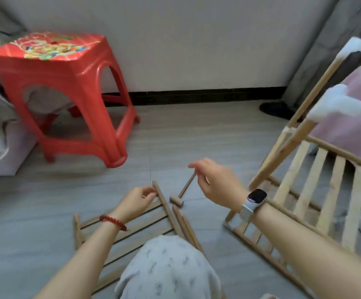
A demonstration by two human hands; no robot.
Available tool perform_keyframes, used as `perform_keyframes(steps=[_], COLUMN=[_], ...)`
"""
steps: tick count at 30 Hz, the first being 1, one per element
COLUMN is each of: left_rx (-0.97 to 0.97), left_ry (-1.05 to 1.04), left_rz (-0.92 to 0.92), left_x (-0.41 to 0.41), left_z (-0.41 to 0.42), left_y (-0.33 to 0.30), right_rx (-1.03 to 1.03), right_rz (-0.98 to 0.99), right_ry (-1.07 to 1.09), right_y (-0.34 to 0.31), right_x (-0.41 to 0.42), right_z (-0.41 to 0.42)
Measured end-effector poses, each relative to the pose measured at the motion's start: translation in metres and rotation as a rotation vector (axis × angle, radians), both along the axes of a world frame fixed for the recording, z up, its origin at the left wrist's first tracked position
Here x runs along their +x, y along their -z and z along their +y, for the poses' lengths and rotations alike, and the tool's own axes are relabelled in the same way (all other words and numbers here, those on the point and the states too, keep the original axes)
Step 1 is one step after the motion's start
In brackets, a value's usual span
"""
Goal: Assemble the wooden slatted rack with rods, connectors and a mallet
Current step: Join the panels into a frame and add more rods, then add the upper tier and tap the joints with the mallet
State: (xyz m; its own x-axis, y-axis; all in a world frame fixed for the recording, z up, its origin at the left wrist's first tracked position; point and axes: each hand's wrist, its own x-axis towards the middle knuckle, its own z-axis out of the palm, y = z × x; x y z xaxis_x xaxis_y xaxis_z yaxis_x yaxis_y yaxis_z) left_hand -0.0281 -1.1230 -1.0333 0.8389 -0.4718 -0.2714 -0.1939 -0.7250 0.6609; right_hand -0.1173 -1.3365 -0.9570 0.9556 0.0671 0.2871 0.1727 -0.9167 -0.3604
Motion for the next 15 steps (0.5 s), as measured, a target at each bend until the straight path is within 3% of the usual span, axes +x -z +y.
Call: perform_keyframes(steps=[3,6,11,15], left_rx=[0.107,0.230,0.530,0.692], left_ry=[-0.065,-0.050,0.150,0.249], left_rz=[0.169,0.271,0.246,0.078], left_x=[-0.023,-0.043,-0.061,-0.063], left_z=[0.048,0.077,0.094,0.088], left_y=[0.084,0.152,0.225,0.237], right_rx=[-0.072,-0.163,-0.294,-0.164], right_rz=[0.530,0.812,0.839,0.768], right_ry=[-0.062,-0.206,-0.300,-0.236], right_y=[0.093,0.166,0.252,0.289], right_x=[0.007,0.006,0.012,0.009], right_z=[0.025,0.043,0.064,0.070])
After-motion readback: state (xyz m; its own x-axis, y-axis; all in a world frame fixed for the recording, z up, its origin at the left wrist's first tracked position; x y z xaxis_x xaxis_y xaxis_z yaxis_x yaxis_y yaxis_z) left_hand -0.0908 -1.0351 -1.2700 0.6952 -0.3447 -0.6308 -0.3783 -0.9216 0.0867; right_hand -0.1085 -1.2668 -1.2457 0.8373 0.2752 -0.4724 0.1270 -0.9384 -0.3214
